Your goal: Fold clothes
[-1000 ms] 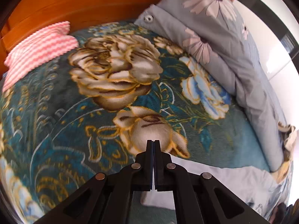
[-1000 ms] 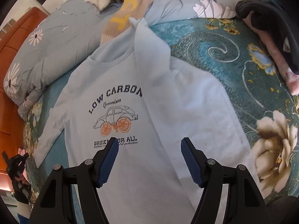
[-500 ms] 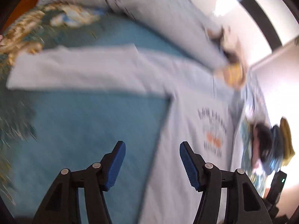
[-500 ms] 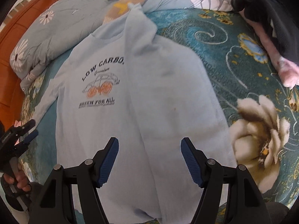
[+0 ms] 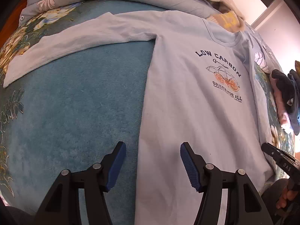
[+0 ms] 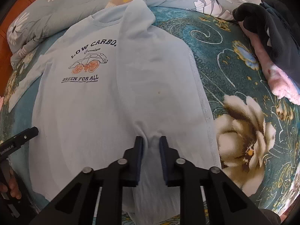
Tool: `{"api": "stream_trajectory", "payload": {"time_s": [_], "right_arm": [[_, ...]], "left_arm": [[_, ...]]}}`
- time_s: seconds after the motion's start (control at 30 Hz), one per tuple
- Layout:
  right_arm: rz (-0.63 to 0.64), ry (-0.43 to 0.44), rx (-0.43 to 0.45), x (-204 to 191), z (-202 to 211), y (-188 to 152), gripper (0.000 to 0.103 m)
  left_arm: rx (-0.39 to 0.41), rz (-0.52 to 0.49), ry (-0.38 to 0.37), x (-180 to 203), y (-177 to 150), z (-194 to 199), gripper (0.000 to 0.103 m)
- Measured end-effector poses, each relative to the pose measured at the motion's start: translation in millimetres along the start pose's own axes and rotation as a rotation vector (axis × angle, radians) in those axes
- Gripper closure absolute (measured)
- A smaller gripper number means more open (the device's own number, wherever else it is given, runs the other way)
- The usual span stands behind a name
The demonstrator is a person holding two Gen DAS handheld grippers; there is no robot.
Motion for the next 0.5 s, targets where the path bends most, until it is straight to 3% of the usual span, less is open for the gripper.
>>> {"api": "stream_trajectory", "payload": {"time_s": [0.17, 0.4, 0.5], "right_arm": [[-0.054, 0.029, 0.083, 27, 34, 26, 0.101], [-0.124, -0.132, 0.232, 102, 91, 92, 0.101], [-0.191, -0.211, 0.25, 136, 98, 108, 0.101]], "left_arm": [[0.006, -0.008, -0.003, -2, -2, 2, 0.039], [0.008, 0.0, -0.006, -4, -1, 2, 0.039], [0.006, 0.009, -0.007, -5, 1, 1, 0.039]]}}
Point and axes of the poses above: each gripper's, at about its wrist camera, not at the fingertips, and z roughly against the way its jaws point, x to its right, y to its top, the point moved 8 cm from there along -z, roughly the way its jaws point, and after that the axes turned 5 degrees about y, right-handed, at the moved point
